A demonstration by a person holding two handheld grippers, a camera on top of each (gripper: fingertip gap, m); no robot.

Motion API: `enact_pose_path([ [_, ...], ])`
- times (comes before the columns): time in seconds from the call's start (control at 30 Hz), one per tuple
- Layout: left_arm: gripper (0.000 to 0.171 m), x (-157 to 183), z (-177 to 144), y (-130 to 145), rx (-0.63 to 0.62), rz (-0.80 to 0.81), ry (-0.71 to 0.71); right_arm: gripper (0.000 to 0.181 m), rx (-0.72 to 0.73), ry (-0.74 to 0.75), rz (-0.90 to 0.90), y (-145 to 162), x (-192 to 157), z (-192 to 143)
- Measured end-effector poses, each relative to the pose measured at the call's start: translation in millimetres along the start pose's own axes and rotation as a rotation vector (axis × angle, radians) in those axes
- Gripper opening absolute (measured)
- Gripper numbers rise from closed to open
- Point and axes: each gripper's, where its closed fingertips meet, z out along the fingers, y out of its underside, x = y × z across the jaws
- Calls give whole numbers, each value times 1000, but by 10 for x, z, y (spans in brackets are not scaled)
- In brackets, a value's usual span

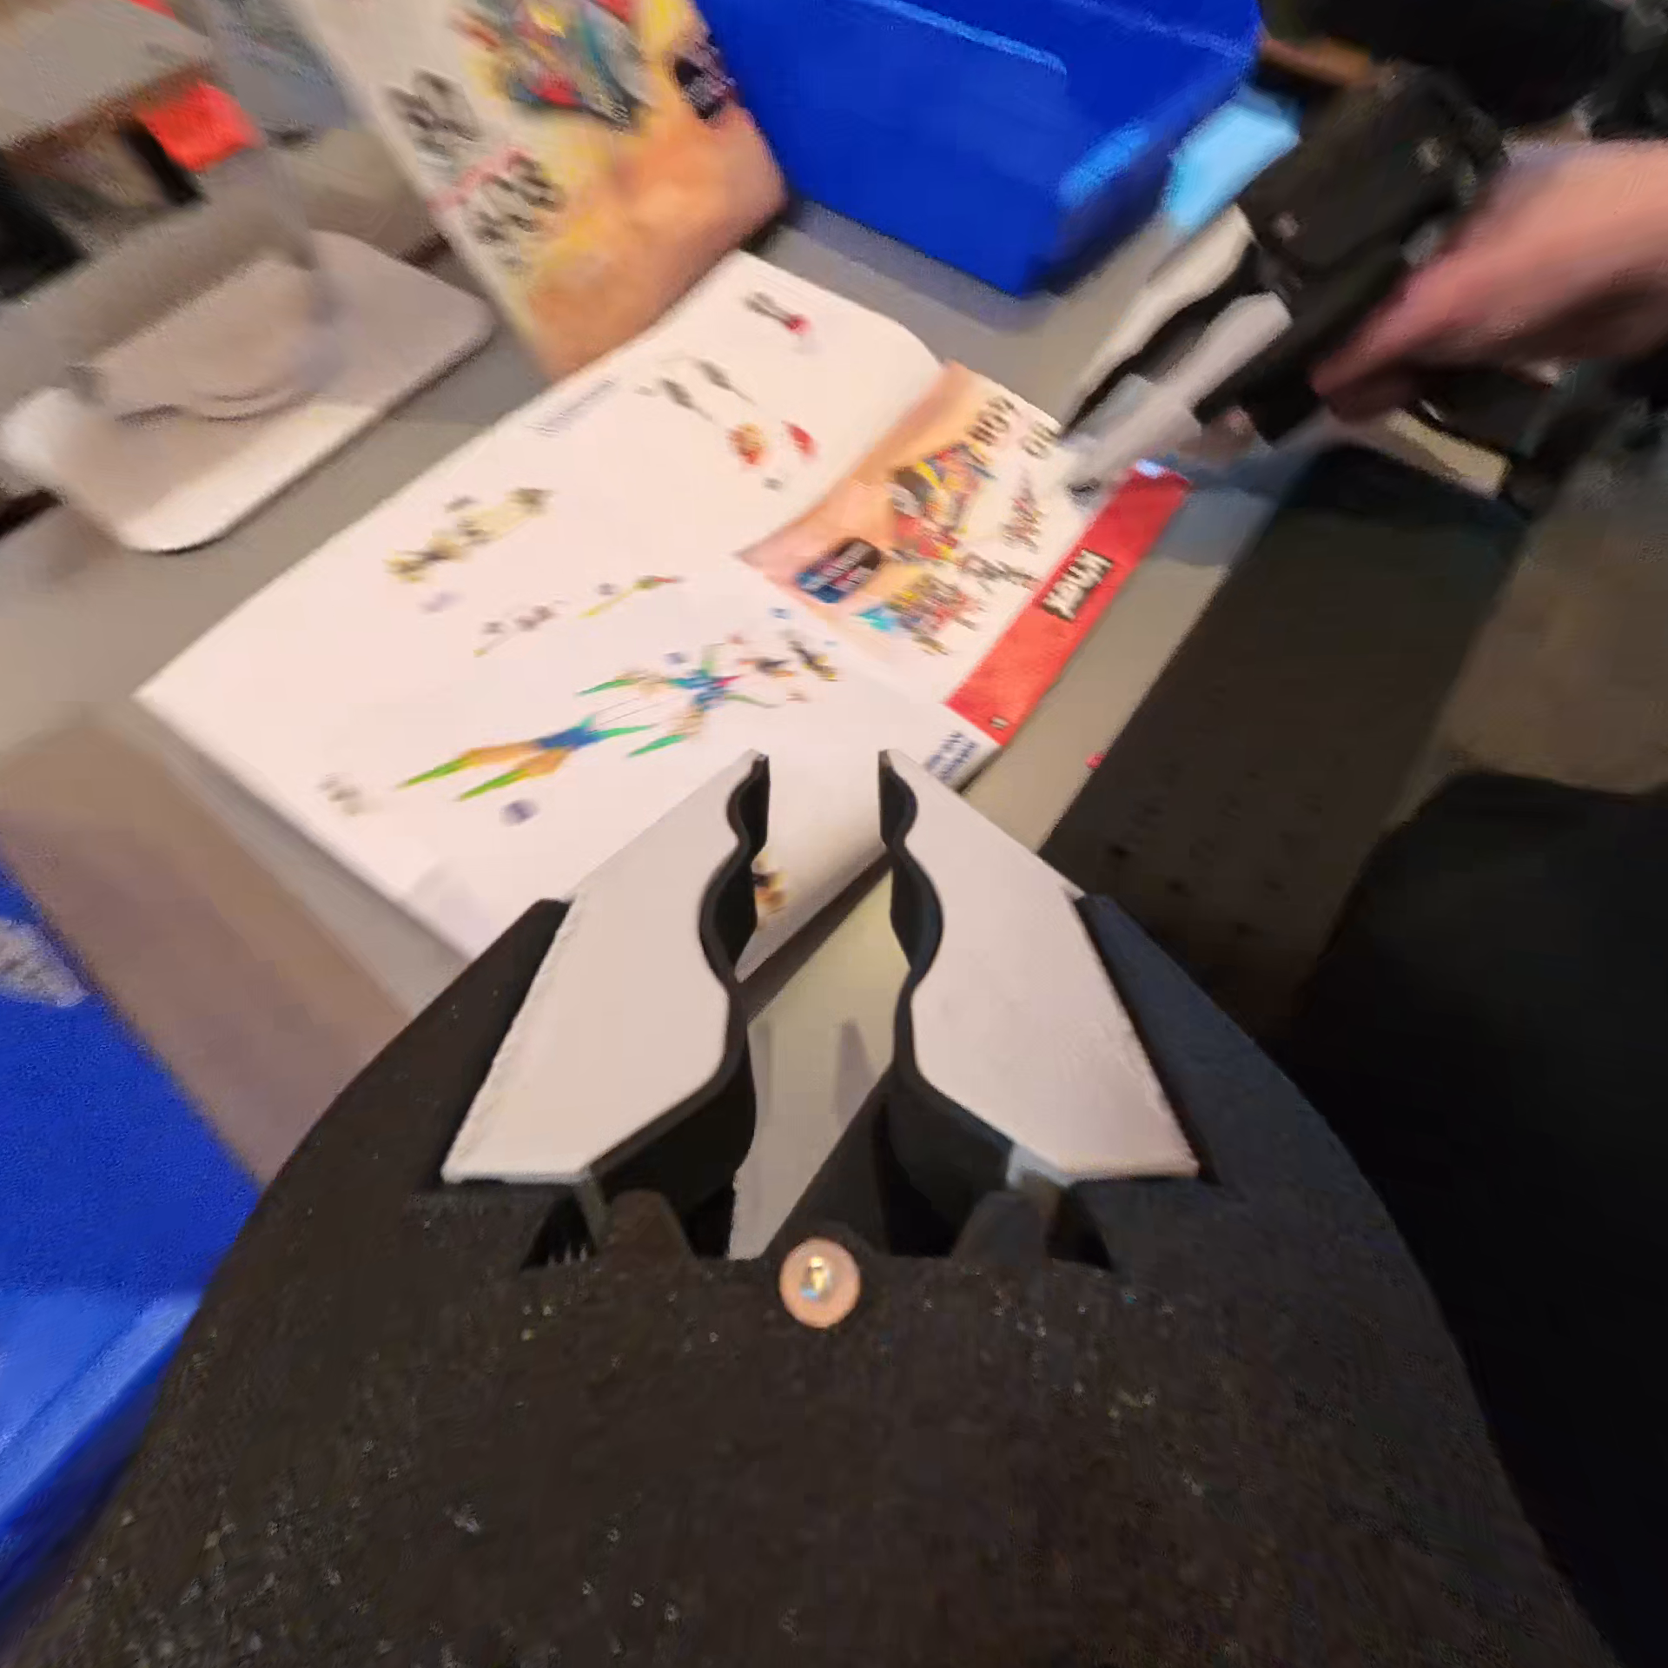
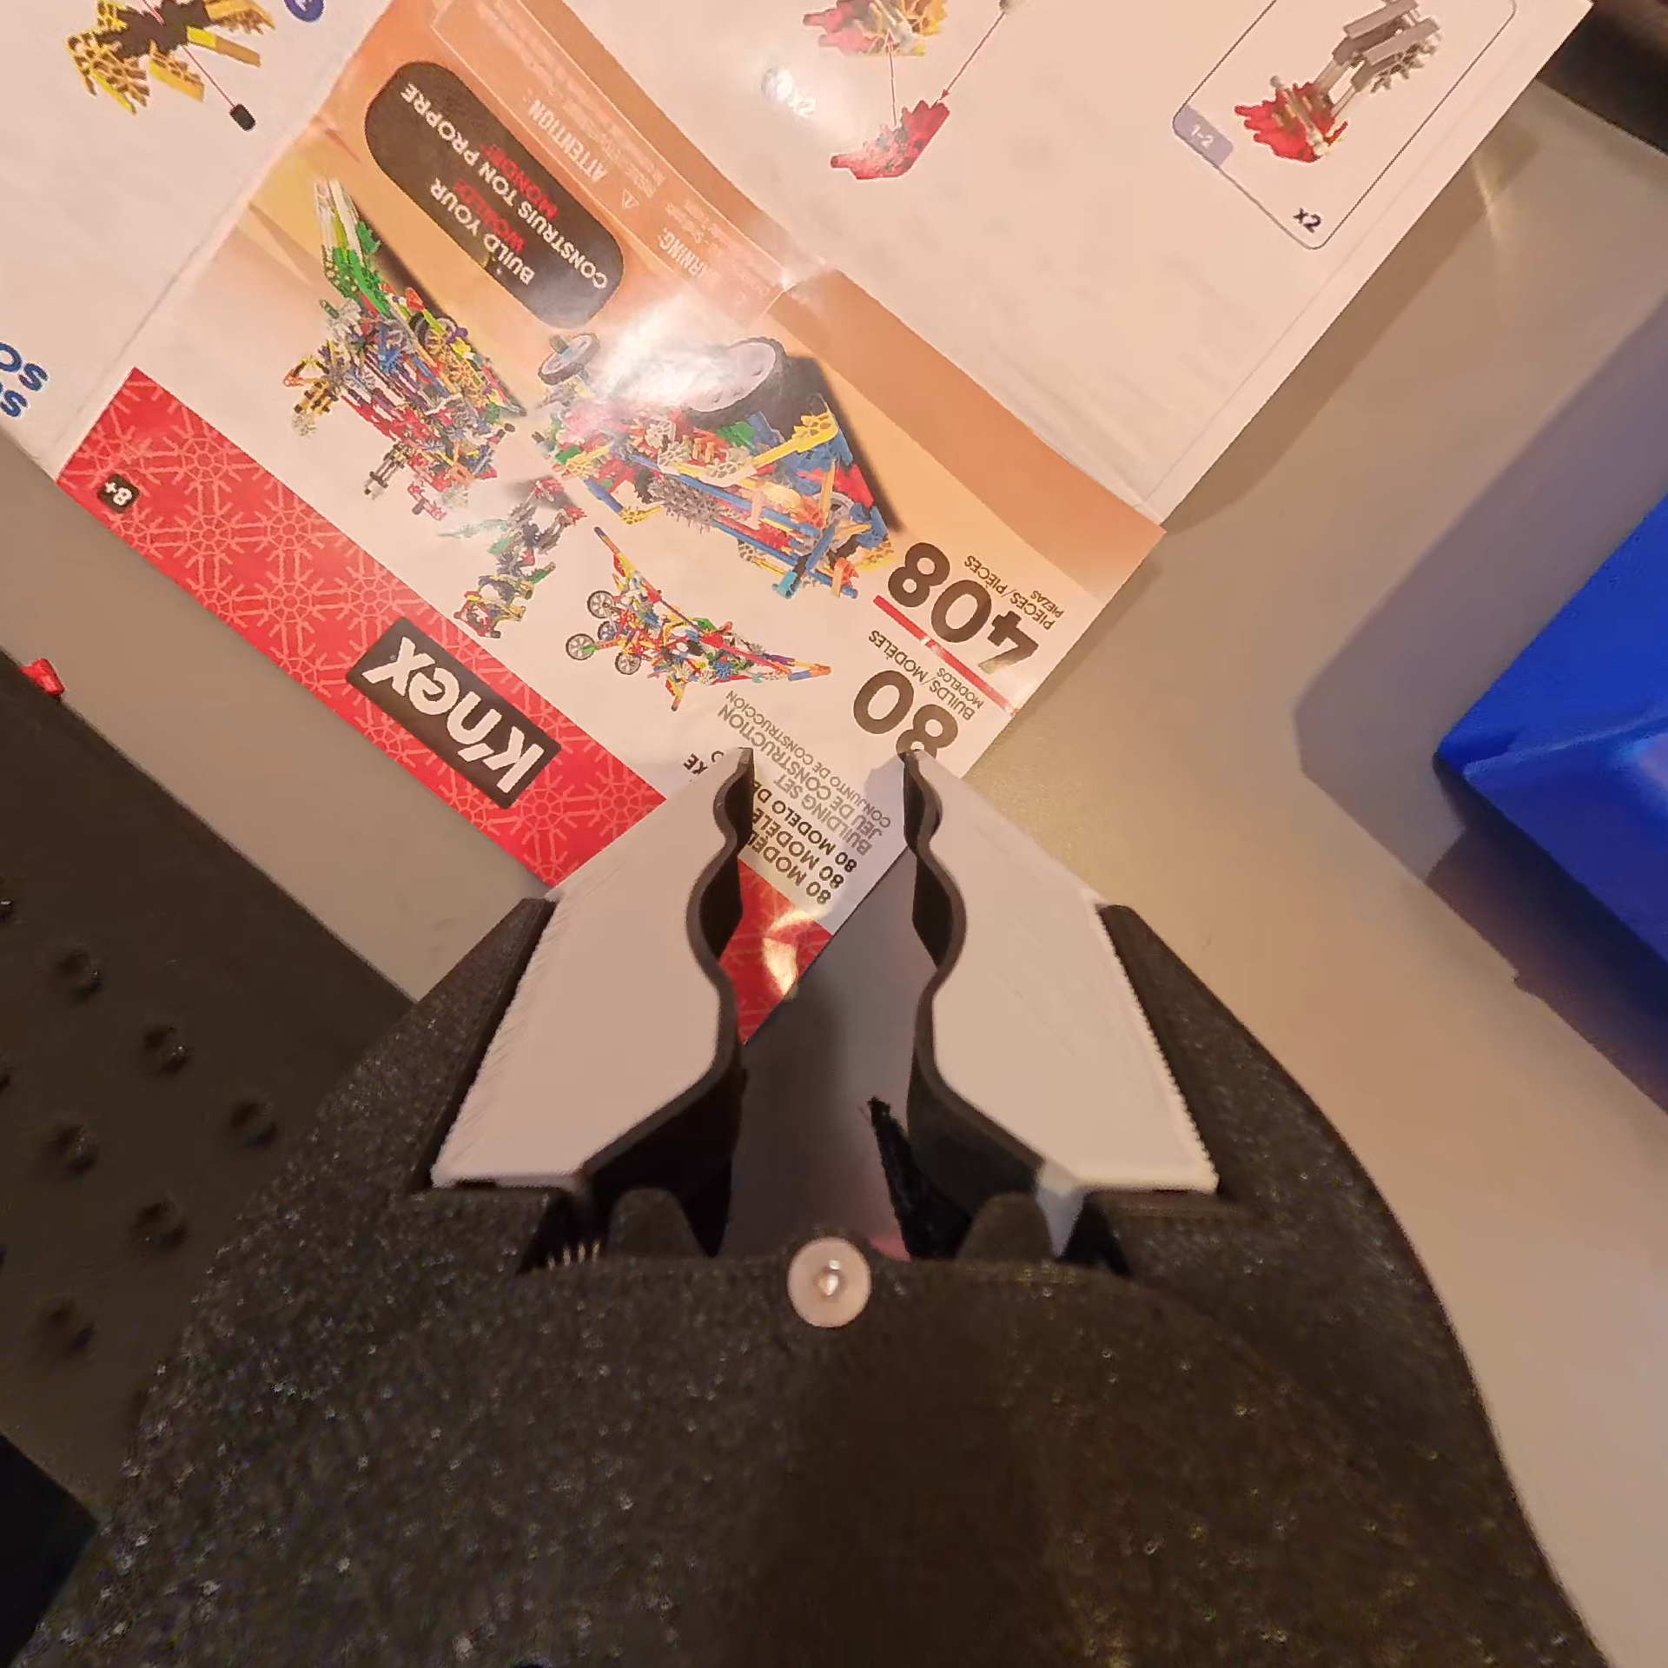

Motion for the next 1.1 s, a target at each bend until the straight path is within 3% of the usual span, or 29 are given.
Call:
enact_pose_path([
  [0.07, 15, 161, 251, 57, -58, 42, 45, 30, 3, -1, 0, -1, -1, 1],
  [0.17, 13, 100, 568, 396, -202, 8, 45, 30, 1, -4, -4, 4, 0, -3],
  [0.4, 9, -139, 705, 960, -383, -116, 25, 30, 7, -10, -8, 19, -8, -16],
  [0.6, 0, -226, 717, 1001, -366, -264, 30, 26, 22, -28, 0, 18, 10, -18],
  [0.7, 0, -333, 647, 831, -273, -225, -37, 27, 26, 1, -27, 3, 57, -48],
  [0.83, 5, -378, 604, 1073, -388, -242, -60, 26, 28, -21, -27, 15, 49, -57],
  [1.03, 0, -418, 597, 1091, -387, -288, -51, 23, 25, -29, -48, 41, 56, -24],
  [1.1, 10, -421, 591, 1047, -389, -252, -61, 24, 21, -40, -50, 36, 37, -25],
])
